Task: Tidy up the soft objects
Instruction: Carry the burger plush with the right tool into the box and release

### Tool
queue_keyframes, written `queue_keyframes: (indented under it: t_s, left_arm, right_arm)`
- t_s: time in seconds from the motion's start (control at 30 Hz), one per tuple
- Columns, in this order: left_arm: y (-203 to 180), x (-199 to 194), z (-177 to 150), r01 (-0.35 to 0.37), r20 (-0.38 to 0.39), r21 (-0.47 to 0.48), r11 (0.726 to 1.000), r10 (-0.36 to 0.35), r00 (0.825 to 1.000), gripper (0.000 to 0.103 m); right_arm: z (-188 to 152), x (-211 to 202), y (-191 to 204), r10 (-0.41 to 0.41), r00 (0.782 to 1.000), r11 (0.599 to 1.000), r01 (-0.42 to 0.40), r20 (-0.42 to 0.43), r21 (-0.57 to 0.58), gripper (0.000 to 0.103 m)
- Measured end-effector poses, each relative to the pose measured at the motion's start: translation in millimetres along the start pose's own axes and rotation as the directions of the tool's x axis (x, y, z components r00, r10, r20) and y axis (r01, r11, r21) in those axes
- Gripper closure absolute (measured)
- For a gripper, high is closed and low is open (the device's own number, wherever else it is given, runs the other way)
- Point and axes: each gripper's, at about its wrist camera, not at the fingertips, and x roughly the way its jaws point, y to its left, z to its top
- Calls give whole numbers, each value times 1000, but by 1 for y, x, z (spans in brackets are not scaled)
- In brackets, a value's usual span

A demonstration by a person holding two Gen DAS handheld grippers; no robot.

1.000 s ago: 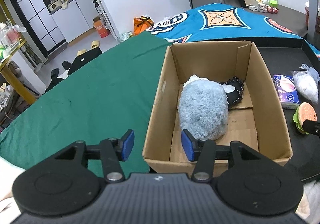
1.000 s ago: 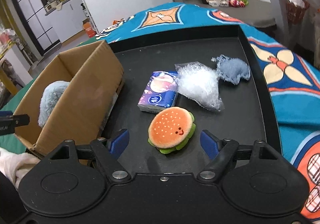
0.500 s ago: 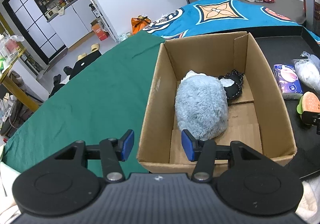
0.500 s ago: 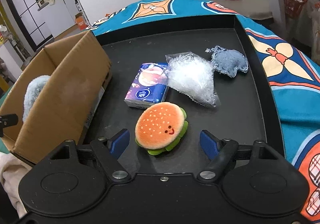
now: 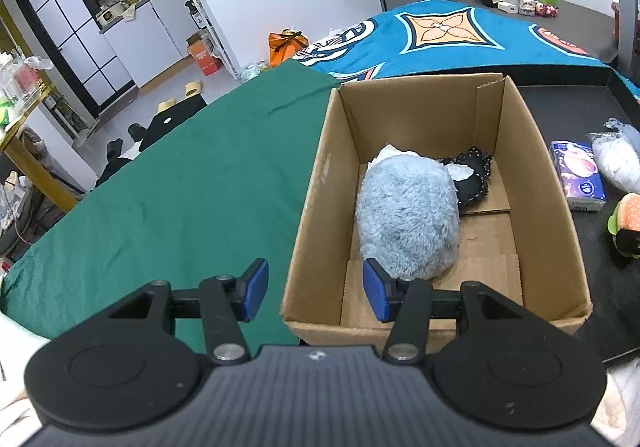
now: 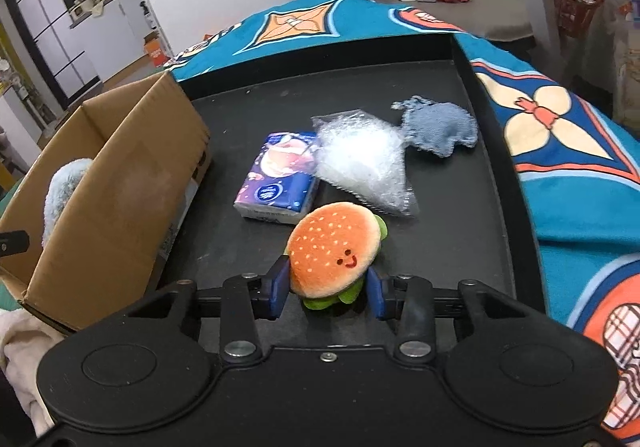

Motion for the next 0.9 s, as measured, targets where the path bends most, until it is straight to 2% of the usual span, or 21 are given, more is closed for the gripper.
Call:
queue_keyframes:
  t_s: [0.53,0.9]
  left_arm:
    - [15,0,-1,40,-8,-69,997,-40,999,52]
    - [19,-4,-1,54,8,-96,994,-53,999,52]
  right_arm:
    - [13,-34,0,-16,999,1000,15,43,10,64]
    - [25,-52,19,11,997,1000,-8,79,-27,64]
